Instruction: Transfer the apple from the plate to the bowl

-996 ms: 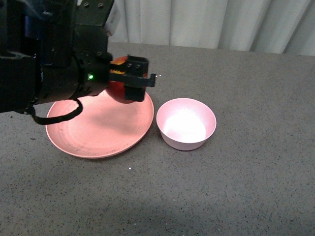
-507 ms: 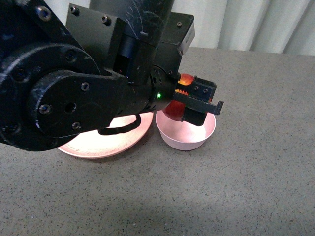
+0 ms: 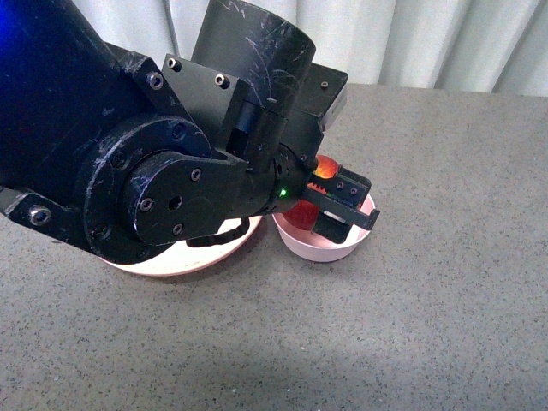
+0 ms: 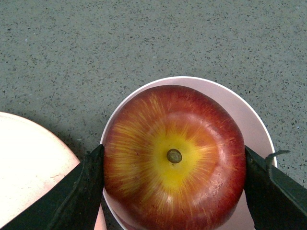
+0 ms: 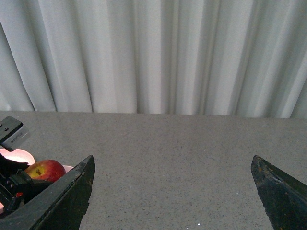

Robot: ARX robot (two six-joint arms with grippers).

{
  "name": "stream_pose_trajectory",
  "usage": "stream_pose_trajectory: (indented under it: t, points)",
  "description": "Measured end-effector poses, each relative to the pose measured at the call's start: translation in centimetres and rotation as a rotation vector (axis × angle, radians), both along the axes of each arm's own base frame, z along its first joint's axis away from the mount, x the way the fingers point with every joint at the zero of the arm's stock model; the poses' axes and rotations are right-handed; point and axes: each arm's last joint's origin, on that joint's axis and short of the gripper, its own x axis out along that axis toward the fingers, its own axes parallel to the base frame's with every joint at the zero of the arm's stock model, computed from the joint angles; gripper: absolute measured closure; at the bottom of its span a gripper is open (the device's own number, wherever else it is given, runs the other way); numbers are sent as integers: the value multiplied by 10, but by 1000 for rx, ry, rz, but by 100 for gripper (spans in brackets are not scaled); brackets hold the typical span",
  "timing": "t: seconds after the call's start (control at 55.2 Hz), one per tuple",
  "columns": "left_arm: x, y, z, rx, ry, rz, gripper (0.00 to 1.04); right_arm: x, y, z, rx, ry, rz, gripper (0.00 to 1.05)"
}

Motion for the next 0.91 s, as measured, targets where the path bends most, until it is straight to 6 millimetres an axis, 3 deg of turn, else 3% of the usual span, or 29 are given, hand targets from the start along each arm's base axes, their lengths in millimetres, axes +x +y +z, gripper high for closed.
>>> stream_pose_trajectory:
  t: [0.326,0.525,0.652,0.742,0.905]
  points:
    - [3,-3,-7,30,15,1,32,0,0,0,0,0,0,9]
    - [4,-2,-6,34,12,10,5,0,0,0,0,0,0,9]
    - [4,-1,-2,14,-2,25,7,0,0,0,0,0,0,9]
    - [3,3,11,-26,-28,52,7,0,0,0,0,0,0,9]
    - [-13,36,61,-157,-169,215,7,0,0,0,0,0,0,9]
